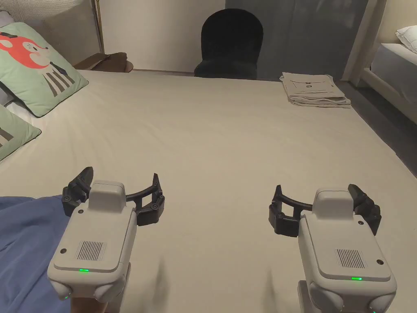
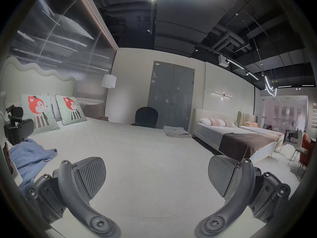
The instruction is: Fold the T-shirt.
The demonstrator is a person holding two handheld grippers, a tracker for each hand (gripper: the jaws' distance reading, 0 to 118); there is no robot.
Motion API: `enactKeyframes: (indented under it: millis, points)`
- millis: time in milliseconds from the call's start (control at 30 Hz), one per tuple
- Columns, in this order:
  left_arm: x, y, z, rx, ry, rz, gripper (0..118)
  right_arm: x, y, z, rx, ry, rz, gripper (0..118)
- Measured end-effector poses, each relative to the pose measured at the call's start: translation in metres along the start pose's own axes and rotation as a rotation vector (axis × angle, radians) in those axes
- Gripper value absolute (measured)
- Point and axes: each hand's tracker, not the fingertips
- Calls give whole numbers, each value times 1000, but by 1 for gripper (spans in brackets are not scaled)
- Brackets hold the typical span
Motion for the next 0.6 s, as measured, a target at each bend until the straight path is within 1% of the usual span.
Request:
enactKeyframes:
  millis: [600]
  points:
    - [-1, -2, -3, 5, -4, -3, 110, 0, 5, 2, 15, 5, 9, 117]
